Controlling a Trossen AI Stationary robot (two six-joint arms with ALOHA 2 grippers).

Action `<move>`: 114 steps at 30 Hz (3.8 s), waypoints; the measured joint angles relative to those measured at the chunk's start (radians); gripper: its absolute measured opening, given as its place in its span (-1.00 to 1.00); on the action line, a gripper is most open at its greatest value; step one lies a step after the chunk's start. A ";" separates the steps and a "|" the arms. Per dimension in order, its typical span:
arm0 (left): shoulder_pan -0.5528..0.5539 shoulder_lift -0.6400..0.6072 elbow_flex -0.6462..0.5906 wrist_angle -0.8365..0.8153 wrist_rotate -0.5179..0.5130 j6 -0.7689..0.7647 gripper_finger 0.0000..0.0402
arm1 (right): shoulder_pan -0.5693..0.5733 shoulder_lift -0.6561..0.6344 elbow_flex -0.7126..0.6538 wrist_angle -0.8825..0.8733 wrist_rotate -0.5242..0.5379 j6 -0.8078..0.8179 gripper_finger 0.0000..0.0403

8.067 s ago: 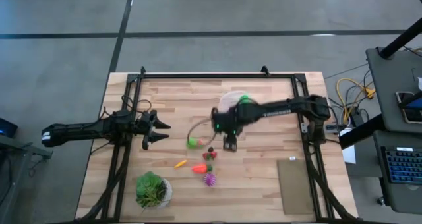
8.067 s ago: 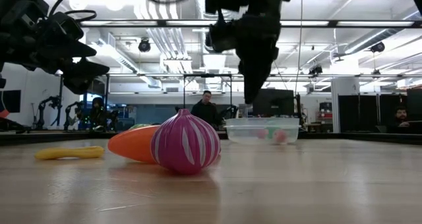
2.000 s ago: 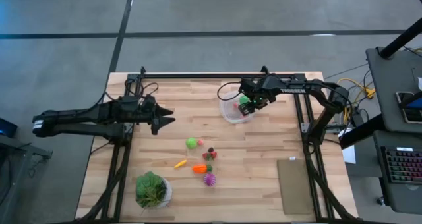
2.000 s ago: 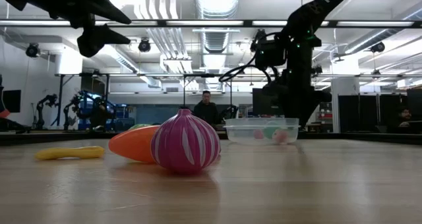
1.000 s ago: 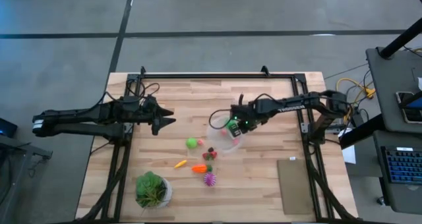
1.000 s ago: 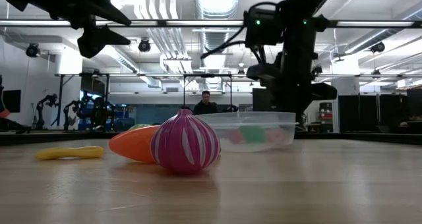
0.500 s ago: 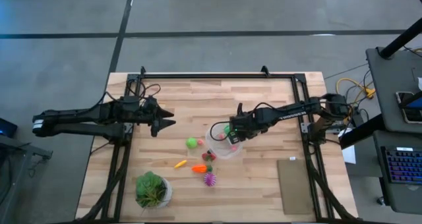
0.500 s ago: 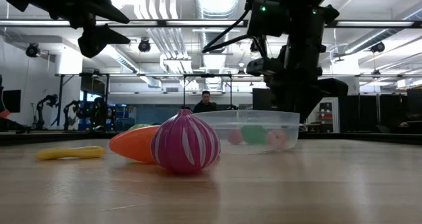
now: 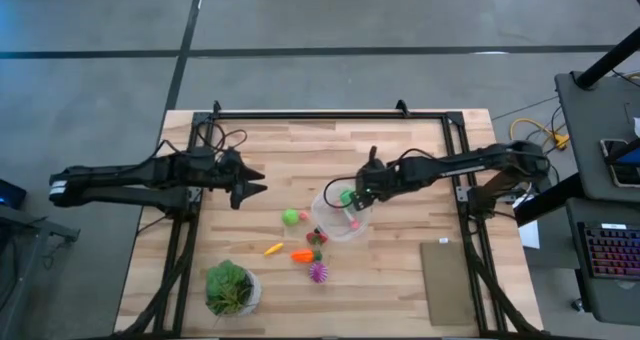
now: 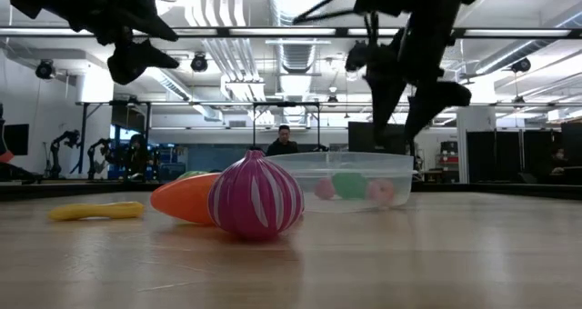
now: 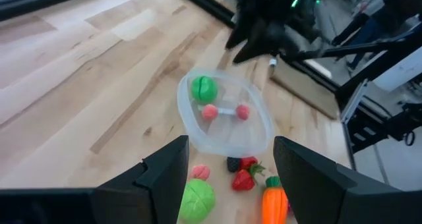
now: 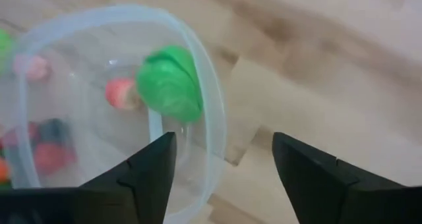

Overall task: Pick and placing Produce into tupperware
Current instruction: Put the green cabbage into the transparent bin

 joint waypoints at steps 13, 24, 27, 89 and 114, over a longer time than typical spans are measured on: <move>0.000 0.148 0.002 0.155 -0.007 -0.006 0.04 | -0.005 -0.103 0.001 -0.077 0.014 -0.129 0.17; -0.026 0.215 0.018 0.053 0.188 0.047 0.03 | 0.093 -0.140 0.001 -0.108 0.006 -0.306 0.15; -0.053 0.220 0.052 -0.169 0.139 0.217 0.03 | 0.112 -0.140 0.001 -0.128 0.006 -0.306 0.15; -0.198 0.820 0.258 -0.099 -0.131 0.249 0.57 | 0.111 -0.480 0.000 -0.336 0.241 -0.358 0.15; -0.218 0.950 0.265 -0.033 -0.163 0.249 0.25 | 0.102 -0.479 0.000 -0.343 0.237 -0.350 0.15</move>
